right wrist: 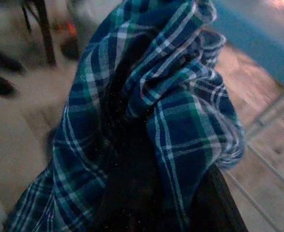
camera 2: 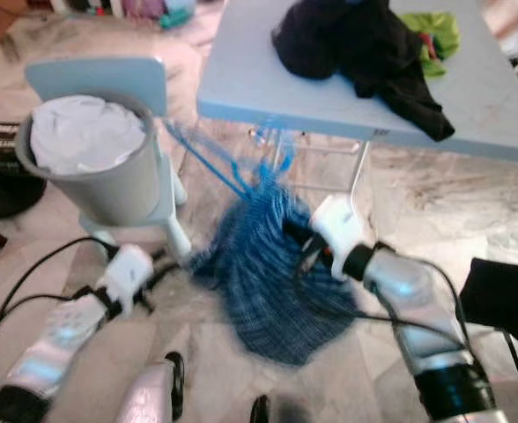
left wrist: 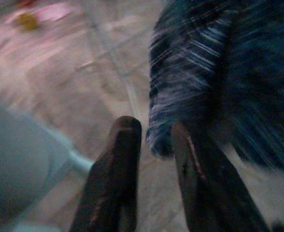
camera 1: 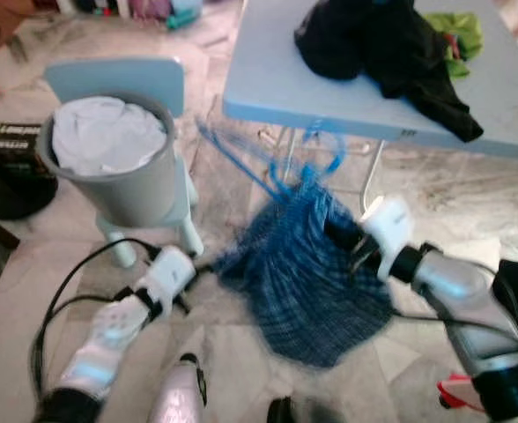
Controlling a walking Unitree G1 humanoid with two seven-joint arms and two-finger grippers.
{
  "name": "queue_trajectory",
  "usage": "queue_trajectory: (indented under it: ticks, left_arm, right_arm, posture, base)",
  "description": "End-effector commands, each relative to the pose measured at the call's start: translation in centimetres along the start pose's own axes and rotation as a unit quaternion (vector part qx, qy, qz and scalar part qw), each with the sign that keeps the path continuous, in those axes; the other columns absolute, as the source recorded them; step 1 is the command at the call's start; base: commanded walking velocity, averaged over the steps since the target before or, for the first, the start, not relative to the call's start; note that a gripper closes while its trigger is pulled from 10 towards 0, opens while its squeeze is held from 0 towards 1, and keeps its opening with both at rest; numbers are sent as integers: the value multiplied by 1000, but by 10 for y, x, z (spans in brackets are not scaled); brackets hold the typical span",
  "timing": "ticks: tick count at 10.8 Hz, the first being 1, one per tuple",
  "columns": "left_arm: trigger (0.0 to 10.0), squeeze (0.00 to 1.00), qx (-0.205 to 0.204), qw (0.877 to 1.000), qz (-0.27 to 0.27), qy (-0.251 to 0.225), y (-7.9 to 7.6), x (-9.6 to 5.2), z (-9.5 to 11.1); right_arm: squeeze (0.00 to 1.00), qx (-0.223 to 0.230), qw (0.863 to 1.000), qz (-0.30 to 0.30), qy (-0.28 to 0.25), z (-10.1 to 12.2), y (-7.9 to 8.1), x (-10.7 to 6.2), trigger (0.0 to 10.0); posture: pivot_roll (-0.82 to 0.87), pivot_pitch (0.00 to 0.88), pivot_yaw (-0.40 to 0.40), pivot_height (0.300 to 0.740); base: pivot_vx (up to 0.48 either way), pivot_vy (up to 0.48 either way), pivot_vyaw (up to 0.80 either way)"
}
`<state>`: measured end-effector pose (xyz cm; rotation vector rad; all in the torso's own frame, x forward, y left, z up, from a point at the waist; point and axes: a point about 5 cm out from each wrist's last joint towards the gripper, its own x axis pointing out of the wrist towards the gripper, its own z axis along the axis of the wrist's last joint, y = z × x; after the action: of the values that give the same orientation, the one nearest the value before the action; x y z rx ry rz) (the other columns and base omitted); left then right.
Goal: Hang hanger
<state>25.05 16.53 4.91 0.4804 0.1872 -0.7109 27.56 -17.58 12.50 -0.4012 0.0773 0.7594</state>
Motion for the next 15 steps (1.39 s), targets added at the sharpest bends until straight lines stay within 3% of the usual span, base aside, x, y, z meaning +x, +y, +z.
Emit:
queue_trajectory:
  ticks: [1, 3, 6, 8, 10, 11, 12, 13, 14, 15]
  left_arm:
    - [10000, 1000, 31, 998, -47, 8, -12, -2, 1]
    - [10000, 1000, 70, 992, -105, -1, -14, -11, 14]
    - [10000, 1000, 103, 992, -70, -28, 6, -12, 30]
    - [10000, 1000, 121, 990, -68, -28, 13, -13, 35]
    - [10000, 1000, 117, 990, -65, -35, 14, -12, 38]
    - [10000, 1000, 119, 990, -55, -43, 14, -8, 41]
    - [10000, 157, 118, 990, -61, -41, 13, -6, 40]
    - [10000, 0, 113, 991, -66, -41, 13, -6, 39]
    - [10000, 0, 92, 989, -108, -39, 6, -4, 34]
    - [9647, 0, 79, 989, -119, -40, 5, -3, 33]
  right_arm:
    - [0, -38, 999, -3, 3, 0, -3, -1, 10000]
    - [0, -82, 996, 20, 24, -10, -5, 1, 10000]
    - [0, -129, 983, 118, 49, -24, 8, -6, 10000]
    - [0, -151, 963, 207, 82, -39, 14, -13, 10000]
    - [0, -158, 963, 205, 82, -41, 12, -8, 10000]
    - [0, -160, 959, 221, 72, -41, 19, -4, 10000]
    - [0, -154, 958, 237, 53, -39, 24, -3, 10000]
    - [0, -149, 957, 244, 45, -37, 26, -3, 10000]
    - [0, -139, 949, 282, 15, -30, 28, -7, 10000]
    - [0, -144, 949, 281, 15, -29, 26, -7, 10000]
  posture:
    - [67, 196, -81, 740]
    - [72, 196, -81, 740]
    - [73, 196, -80, 740]
    - [72, 194, -80, 740]
    - [71, 194, -82, 740]
    - [74, 194, -83, 740]
    - [74, 195, -83, 740]
    - [72, 195, -83, 740]
    - [65, 195, -84, 740]
    - [62, 195, -83, 740]
  base:
    - [0, 0, 0]
    - [0, 0, 0]
    - [0, 0, 0]
    - [0, 0, 0]
    - [0, 0, 0]
    - [0, 0, 0]
    - [0, 0, 0]
    - [0, 0, 0]
    - [0, 0, 0]
    - [0, 0, 0]
